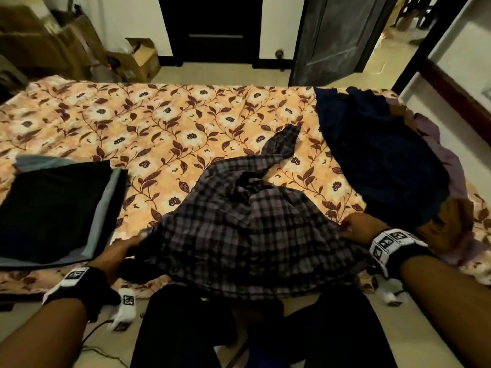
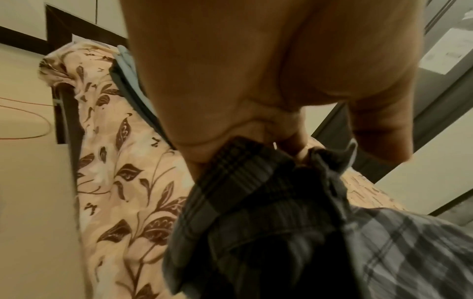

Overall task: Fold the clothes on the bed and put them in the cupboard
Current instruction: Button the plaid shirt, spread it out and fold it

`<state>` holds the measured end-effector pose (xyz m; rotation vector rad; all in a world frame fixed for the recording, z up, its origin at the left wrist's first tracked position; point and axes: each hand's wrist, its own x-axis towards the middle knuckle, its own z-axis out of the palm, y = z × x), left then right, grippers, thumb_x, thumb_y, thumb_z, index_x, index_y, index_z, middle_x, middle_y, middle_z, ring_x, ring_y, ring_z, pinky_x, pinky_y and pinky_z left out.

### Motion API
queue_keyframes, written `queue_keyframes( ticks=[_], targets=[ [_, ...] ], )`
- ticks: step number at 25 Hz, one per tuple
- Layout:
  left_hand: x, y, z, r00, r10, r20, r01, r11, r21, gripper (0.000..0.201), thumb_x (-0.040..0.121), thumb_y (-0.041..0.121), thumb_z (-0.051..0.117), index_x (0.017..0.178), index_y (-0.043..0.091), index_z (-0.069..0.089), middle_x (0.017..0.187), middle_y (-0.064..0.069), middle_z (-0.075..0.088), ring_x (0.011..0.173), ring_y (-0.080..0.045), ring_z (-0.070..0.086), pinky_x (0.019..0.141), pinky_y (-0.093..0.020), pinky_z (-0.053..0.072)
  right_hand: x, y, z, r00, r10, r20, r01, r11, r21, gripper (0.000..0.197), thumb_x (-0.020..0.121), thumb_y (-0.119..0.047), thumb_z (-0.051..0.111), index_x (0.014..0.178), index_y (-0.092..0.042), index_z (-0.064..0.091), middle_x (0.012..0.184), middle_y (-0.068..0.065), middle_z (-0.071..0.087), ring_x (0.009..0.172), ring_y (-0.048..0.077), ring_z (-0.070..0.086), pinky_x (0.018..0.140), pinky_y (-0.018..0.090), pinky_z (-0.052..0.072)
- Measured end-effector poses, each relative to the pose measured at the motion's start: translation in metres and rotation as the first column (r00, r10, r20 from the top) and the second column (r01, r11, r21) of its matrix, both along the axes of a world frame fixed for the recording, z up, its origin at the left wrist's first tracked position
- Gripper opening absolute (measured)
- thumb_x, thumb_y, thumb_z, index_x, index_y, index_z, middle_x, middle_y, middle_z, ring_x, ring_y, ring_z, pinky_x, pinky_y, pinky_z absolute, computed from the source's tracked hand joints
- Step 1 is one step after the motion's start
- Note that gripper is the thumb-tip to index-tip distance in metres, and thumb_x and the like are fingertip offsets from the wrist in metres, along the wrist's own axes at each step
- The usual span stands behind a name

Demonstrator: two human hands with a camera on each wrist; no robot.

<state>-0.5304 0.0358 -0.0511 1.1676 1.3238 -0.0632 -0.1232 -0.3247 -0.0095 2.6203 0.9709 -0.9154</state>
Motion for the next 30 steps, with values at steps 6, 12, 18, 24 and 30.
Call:
queue_keyframes(
  ticks=[6,12,18,24,30],
  targets=[
    [0.042,0.031,-0.009,0.957,-0.137,-0.257,0.279,0.683,0.675,0.006,0.090,0.022,0.066,0.089,0.025,0.061,0.100,-0.009,0.068,0.087,-0.032,0.063,0.082,-0.043,0.051,-0.005,0.093,-0.029,0.994,0.085,-0.070,-0.055,0.935,0.350,0.052,0.089,-0.014,0.060,0.139,-0.023,0.048,0.143,0.007,0.047,0.125,0.028,0.048,0.103,0.036,0.040],
    [0.193,-0.014,0.002,0.404,-0.812,-0.421,0.696,-0.025,0.717,0.041,0.092,0.012,0.048,0.126,0.030,0.061,0.144,0.003,0.050,0.133,-0.026,0.042,0.113,-0.050,0.027,0.013,0.099,-0.084,0.976,0.176,-0.128,-0.148,0.967,0.205,0.061,0.091,-0.037,0.054,0.147,-0.033,0.030,0.152,0.010,0.034,0.133,0.033,0.042,0.110,0.041,0.035],
    [0.214,0.000,0.001,0.004,-0.296,-0.955,0.916,-0.382,0.122,0.061,0.085,0.057,0.060,0.140,0.035,0.046,0.138,0.000,0.050,0.135,-0.033,0.032,0.112,-0.064,0.004,0.036,0.082,-0.104,0.943,0.333,0.001,-0.330,0.935,0.126,0.043,0.093,-0.023,0.053,0.136,-0.025,0.047,0.127,0.013,0.051,0.110,0.033,0.053,0.085,0.033,0.040],
    [0.177,0.041,0.082,0.743,-0.534,-0.403,0.603,0.273,0.750,0.026,0.073,0.053,0.069,0.086,0.030,0.067,0.104,0.001,0.066,0.103,-0.018,0.055,0.099,-0.044,0.030,0.064,0.066,-0.002,0.985,-0.168,-0.021,0.130,0.667,0.733,0.013,0.098,-0.017,0.048,0.108,-0.010,0.052,0.095,0.007,0.055,0.087,0.021,0.051,0.078,0.034,0.039],
    [0.179,0.038,0.248,0.755,-0.578,0.308,0.020,0.490,0.871,0.016,0.070,0.010,0.064,0.057,0.019,0.060,0.052,0.010,0.058,0.050,-0.002,0.049,0.052,-0.019,0.039,0.083,0.075,0.203,0.997,0.052,0.061,-0.078,0.494,0.866,0.009,0.086,-0.018,0.068,0.092,-0.012,0.066,0.073,-0.016,0.065,0.068,-0.009,0.058,0.067,0.004,0.043]
  ],
)
